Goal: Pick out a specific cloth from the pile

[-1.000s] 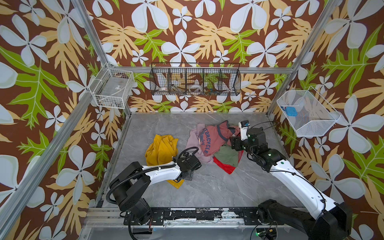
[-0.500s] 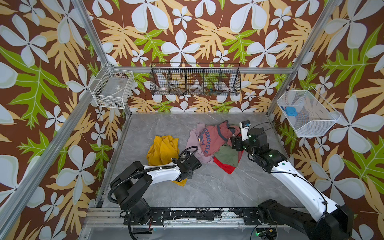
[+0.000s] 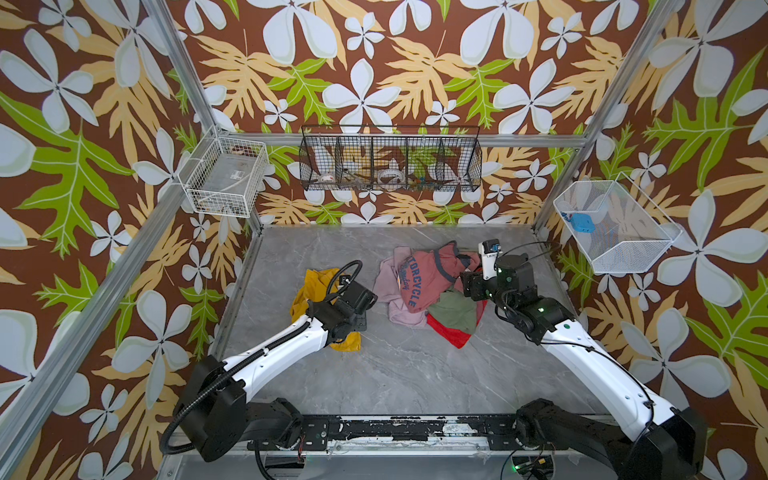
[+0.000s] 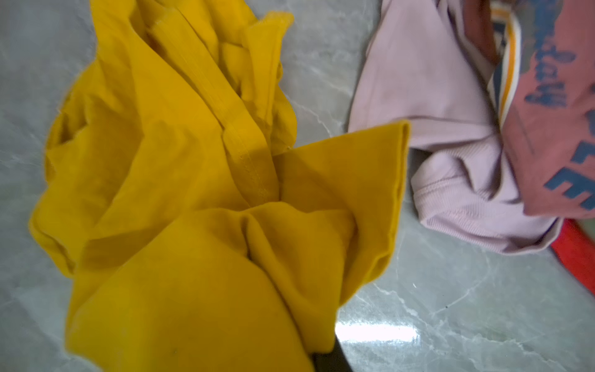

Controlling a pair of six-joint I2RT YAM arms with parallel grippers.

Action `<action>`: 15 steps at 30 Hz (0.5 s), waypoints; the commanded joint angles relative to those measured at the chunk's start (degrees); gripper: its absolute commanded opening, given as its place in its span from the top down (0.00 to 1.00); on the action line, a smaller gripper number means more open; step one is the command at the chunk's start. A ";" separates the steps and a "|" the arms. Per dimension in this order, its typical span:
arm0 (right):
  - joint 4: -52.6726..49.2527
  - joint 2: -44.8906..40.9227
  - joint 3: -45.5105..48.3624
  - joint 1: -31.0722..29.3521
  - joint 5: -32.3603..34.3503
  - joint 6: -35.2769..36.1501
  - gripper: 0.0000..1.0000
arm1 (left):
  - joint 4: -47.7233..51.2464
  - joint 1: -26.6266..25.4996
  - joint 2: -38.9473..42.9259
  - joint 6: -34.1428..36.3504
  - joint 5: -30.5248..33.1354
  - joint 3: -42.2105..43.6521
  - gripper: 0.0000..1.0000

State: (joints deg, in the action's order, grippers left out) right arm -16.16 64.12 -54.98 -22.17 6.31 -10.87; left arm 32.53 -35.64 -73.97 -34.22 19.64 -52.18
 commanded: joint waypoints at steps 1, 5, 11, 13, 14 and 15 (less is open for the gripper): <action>0.21 0.27 -0.64 -0.06 -0.22 -0.05 0.22 | 1.02 3.96 1.62 2.90 -2.45 -0.22 1.00; -0.18 0.57 -1.20 -0.04 -0.33 0.06 0.22 | 0.49 8.75 2.48 5.51 -4.53 -0.37 1.00; -0.35 0.57 -1.09 -0.04 -0.49 -0.15 0.22 | -5.02 18.35 2.68 8.13 -10.03 0.37 1.00; -0.44 0.57 -1.09 0.00 -0.50 -0.20 0.22 | -5.93 20.74 1.27 9.04 -10.81 -0.46 1.00; -0.40 0.57 -1.10 0.01 -0.39 -0.20 0.22 | -6.08 21.49 0.15 9.57 -11.07 -1.17 1.00; -0.58 0.57 -1.09 -0.05 -0.33 -0.20 0.22 | -6.16 21.90 -0.92 9.82 -10.90 -2.10 1.00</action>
State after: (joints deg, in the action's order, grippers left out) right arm -16.27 64.66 -55.64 -22.17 5.96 -10.90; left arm 29.39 -14.92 -73.34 -26.72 10.41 -52.80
